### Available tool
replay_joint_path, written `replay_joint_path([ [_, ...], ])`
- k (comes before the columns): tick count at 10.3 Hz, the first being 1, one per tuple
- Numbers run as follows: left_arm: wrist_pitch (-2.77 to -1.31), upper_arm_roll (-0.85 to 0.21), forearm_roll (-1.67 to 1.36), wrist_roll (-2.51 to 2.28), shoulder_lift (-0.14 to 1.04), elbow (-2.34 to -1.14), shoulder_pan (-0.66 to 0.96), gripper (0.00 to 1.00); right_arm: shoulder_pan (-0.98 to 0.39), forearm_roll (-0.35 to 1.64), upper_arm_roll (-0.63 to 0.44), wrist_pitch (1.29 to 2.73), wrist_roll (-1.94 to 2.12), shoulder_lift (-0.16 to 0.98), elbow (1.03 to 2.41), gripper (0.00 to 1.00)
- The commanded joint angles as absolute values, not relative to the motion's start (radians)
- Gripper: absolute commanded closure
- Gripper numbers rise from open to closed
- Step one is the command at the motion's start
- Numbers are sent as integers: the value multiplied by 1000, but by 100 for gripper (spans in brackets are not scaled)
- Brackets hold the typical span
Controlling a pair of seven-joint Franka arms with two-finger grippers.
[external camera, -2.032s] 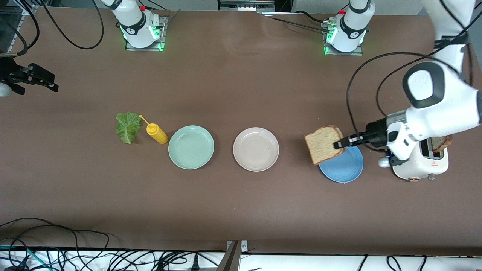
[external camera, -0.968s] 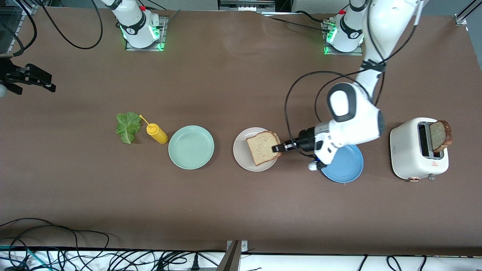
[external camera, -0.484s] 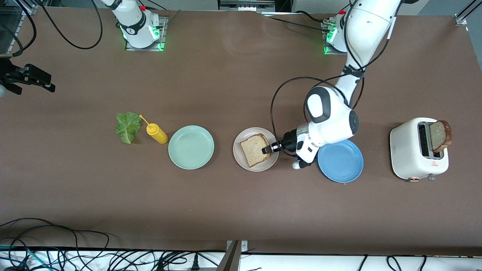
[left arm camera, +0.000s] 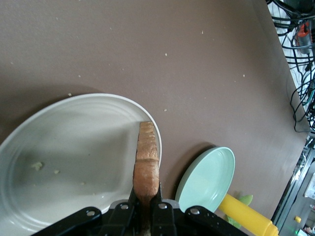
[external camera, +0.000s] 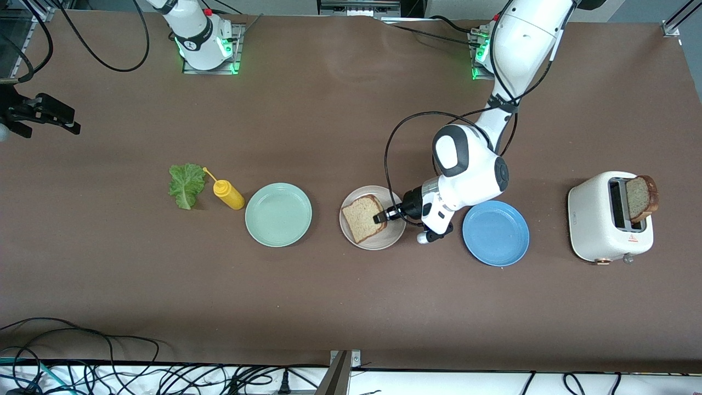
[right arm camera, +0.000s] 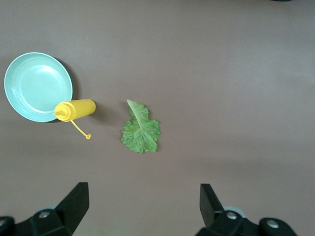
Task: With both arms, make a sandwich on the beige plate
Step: 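Lower the bread slice onto the beige plate and open the left gripper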
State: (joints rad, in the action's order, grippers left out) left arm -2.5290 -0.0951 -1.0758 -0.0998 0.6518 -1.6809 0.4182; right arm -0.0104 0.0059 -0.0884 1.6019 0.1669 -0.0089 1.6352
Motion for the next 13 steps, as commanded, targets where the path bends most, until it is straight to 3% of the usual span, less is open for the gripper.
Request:
replay_joint_path([
  [1,-2583,-106,-1114,-83,686,-1661,430,100,-6,25,-91,1591,176,-8,1628,0],
  [5,-2611,-115,-1105,-83,698,-1663,423,100,-6,25,-91,1591,176,-9,1628,0],
  [6,-2611,-115,-1104,-83,698,-1663,422,64,-6,25,-91,1592,176,-9,1628,0],
  [7,-2611,-115,-1101,-84,696,-1663,420,1,-6,25,-91,1592,176,-9,1628,0],
  [13,-2611,-100,-832,-89,692,-1678,376,0,-5,28,-91,1594,178,-5,1628,0],
])
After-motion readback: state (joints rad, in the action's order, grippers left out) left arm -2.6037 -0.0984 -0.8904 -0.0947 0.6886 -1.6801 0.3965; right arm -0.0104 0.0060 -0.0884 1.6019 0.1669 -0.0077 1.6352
